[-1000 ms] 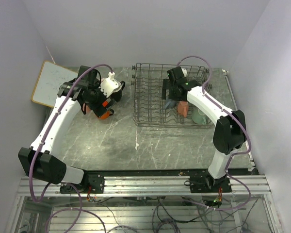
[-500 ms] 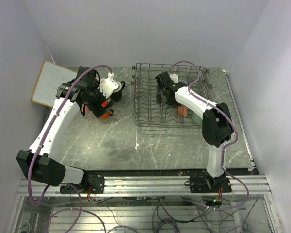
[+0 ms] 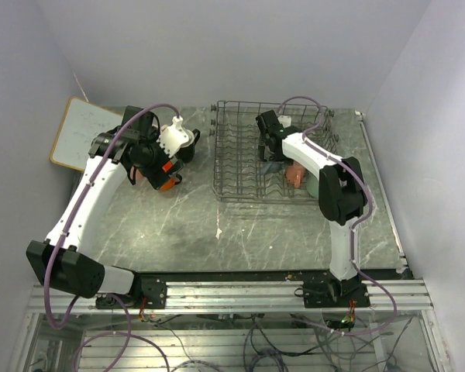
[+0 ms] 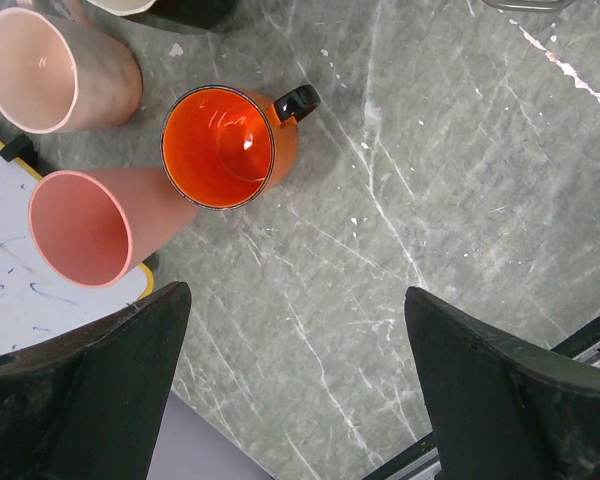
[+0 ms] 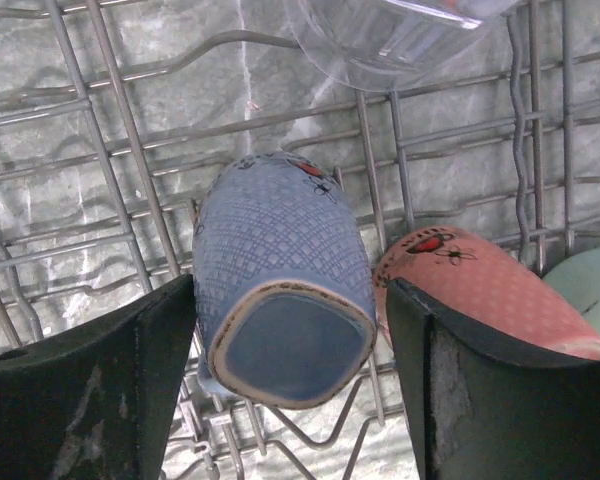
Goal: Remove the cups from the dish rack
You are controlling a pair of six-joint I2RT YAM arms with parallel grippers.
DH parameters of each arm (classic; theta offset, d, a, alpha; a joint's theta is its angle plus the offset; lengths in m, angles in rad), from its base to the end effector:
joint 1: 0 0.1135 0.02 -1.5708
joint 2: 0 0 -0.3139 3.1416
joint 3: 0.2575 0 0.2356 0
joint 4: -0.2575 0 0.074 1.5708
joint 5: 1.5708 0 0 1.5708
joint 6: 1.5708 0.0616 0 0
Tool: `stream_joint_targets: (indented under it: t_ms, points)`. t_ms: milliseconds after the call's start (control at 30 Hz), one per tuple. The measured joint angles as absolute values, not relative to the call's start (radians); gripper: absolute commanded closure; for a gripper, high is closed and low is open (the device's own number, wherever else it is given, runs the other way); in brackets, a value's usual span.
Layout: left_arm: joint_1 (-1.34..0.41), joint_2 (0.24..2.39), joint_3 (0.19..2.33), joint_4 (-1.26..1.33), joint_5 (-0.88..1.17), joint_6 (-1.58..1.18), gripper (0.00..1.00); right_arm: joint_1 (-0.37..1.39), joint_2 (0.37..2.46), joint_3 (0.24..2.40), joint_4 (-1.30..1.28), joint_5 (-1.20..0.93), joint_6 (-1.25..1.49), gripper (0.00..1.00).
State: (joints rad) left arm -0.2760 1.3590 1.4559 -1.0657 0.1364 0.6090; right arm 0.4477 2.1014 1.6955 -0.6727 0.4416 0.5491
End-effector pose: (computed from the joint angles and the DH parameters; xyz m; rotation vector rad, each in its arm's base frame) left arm 0.2396 -0.0766 0.3909 1.1301 2.2599 -0.0402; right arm 0.4379 0.1811 0.2351 0.2674 2.4888 -0.1926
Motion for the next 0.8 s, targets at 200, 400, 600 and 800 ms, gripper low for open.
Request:
stream_joint_targets:
  t_ms: [200, 400, 600, 800]
  points:
    - [-0.276, 1.351, 1.456, -1.066, 0.140, 0.609, 0.01, 0.443, 2.124, 1.721, -0.680, 0.423, 0.538, 0.57]
    - [-0.276, 1.348, 1.456, -1.066, 0.145, 0.609, 0.01, 0.440, 2.123, 1.721, -0.683, 0.409, 0.533, 0.82]
    - [-0.276, 1.348, 1.456, -1.060, 0.156, 0.602, 0.01, 0.440, 2.103, 1.729, -0.703, 0.393, 0.519, 0.94]
    - [-0.276, 1.346, 1.456, -1.047, 0.183, 0.593, 0.01, 0.440, 2.044, 1.808, -0.749, 0.370, 0.503, 1.00]
